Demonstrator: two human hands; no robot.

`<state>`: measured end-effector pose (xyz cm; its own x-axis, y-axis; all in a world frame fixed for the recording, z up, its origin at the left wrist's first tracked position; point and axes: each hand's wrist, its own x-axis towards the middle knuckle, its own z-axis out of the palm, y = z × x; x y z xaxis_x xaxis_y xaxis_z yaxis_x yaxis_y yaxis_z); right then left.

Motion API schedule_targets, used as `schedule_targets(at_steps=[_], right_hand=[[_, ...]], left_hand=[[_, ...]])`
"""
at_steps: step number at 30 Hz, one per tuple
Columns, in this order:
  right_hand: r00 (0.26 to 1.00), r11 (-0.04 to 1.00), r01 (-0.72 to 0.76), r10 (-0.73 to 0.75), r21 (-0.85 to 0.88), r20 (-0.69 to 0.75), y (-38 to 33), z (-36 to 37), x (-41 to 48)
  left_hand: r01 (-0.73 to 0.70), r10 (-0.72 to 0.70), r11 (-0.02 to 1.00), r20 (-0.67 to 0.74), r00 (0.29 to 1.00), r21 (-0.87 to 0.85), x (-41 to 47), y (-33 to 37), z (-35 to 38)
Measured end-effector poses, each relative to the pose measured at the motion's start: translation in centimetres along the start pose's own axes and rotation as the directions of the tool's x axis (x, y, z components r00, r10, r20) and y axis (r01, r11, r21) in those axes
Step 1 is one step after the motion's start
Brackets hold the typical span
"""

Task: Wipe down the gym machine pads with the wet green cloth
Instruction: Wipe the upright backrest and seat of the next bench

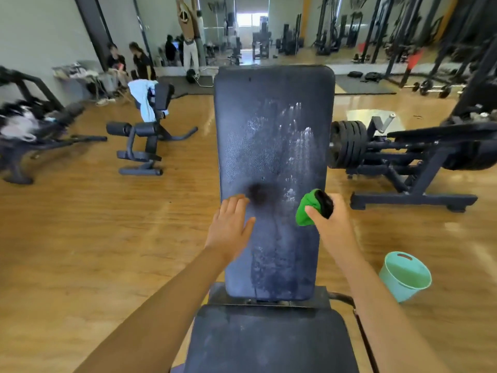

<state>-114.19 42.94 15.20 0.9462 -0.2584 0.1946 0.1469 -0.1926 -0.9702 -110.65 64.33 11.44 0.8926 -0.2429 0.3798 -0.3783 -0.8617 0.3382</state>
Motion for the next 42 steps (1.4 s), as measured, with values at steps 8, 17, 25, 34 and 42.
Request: schedule_targets(at_steps=[8,17,25,34,42], right_hand=[[0.967,0.996,0.076,-0.063,0.047,-0.245,-6.5,3.1,5.9],[0.943,0.995,0.076,-0.048,0.071,-0.33,-7.7,2.6,11.0],[0.894,0.922,0.268,-0.346,-0.279,-0.286,-13.0,-0.3,19.1],[0.653,0.609,0.376,-0.709,-0.698,-0.267,-10.6,2.3,24.0],[0.611,0.449,0.458,-0.786,-0.767,-0.095,-4.7,1.6,19.1]], left_hand=[[-0.248,0.248,0.969,-0.139,0.959,0.012,10.0,-1.4,-6.9],[-0.173,0.192,0.981,-0.415,0.889,0.084,18.5,-2.3,-9.1],[-0.05,-0.19,0.908,-0.515,0.836,-0.417,22.0,-2.1,-6.3],[0.186,-0.443,0.848,-0.471,0.763,-0.497,22.3,-2.6,-5.1],[0.141,-0.414,0.855,-0.493,0.765,-0.499,22.5,-2.9,-5.0]])
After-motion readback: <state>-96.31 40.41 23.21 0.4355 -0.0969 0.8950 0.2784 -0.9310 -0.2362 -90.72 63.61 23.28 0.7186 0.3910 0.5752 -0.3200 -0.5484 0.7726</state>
